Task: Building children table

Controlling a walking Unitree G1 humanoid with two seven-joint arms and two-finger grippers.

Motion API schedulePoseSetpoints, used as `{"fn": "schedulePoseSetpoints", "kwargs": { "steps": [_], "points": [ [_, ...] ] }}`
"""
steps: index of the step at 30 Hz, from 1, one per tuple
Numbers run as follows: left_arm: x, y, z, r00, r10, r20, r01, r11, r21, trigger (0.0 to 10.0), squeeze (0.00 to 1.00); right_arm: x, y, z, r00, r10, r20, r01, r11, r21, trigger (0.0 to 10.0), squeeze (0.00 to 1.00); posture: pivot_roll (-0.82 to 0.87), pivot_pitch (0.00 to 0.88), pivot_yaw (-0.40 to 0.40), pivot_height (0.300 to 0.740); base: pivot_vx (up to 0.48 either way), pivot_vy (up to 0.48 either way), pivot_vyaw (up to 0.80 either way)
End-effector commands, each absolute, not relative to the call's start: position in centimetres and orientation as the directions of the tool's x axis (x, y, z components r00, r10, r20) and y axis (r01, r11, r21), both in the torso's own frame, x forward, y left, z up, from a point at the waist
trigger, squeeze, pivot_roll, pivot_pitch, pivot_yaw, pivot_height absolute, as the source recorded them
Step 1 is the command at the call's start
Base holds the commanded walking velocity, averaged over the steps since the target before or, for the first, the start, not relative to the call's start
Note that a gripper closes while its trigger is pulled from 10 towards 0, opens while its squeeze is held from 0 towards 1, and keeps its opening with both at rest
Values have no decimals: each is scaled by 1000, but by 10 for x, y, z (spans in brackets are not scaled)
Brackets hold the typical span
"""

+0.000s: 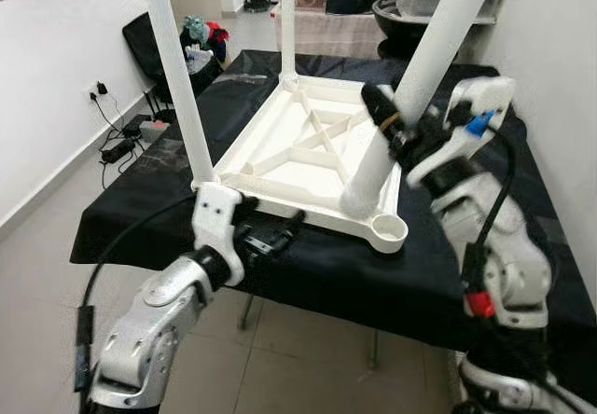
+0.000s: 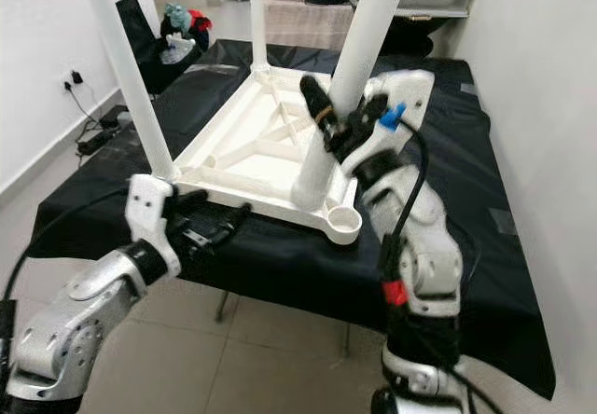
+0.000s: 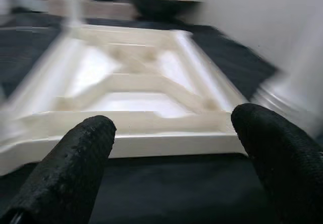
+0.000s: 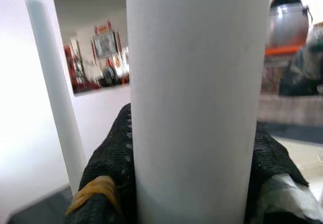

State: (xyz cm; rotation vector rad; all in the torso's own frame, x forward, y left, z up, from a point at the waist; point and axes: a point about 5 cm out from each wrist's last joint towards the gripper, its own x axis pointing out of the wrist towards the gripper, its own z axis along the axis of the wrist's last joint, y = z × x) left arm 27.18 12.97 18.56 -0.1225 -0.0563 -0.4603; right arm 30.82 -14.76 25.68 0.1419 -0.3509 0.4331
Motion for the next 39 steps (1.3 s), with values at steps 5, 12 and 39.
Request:
{"fn": "schedulePoseSetpoints", "kwargs": {
  "steps": [5,12,39],
  "points": [
    [275,140,171,939,-341,41,344,932,-114,10000,0,308,-143,243,857,400,324,-441,895,62,10000,0,-75,0,-6,740,0,0,0],
    [274,121,191,874,-462,149,474,878,-60,10000,0,313,-137,239,844,450,292,-447,891,-82,10000,0,-79,0,-12,740,0,0,0],
    [301,101,366,471,-683,558,720,664,204,10000,0,320,-124,272,767,540,347,-359,809,-465,10000,0,-106,0,-1,740,0,0,0]
  ]
}}
